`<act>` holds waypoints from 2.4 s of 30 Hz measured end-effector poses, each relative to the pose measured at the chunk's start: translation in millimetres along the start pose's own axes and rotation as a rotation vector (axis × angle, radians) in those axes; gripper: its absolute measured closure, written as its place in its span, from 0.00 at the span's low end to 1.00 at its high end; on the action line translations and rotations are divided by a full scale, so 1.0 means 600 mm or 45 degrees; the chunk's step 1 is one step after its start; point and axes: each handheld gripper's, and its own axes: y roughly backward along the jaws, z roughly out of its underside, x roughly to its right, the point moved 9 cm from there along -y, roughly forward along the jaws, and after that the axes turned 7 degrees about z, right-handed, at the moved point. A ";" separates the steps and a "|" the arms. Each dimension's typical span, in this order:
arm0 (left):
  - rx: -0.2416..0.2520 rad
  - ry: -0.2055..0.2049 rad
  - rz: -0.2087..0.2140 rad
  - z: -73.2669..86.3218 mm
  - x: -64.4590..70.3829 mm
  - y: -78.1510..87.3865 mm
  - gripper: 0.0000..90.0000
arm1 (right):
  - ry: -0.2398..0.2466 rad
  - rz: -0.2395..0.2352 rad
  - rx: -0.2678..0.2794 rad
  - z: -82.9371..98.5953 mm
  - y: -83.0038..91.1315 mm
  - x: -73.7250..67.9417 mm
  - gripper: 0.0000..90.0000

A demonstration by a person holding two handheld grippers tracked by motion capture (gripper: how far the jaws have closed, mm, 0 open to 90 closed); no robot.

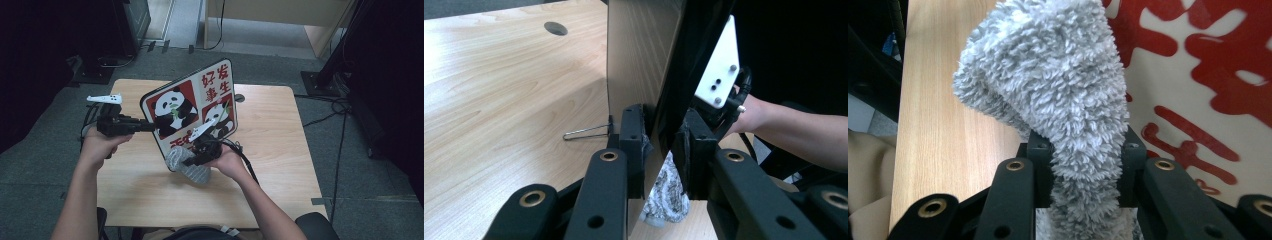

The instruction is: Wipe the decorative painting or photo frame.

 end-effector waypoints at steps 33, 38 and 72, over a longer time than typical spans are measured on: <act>0.001 -0.005 -0.007 0.000 0.001 -0.001 0.85 | 0.137 0.087 0.228 -0.200 0.219 -0.011 0.77; 0.003 0.001 -0.001 0.000 0.000 -0.001 0.84 | 0.141 0.105 0.278 -0.262 0.254 -0.014 0.77; 0.016 -0.024 -0.021 -0.001 -0.001 0.000 0.85 | -0.001 0.149 0.262 -0.395 0.193 0.017 0.65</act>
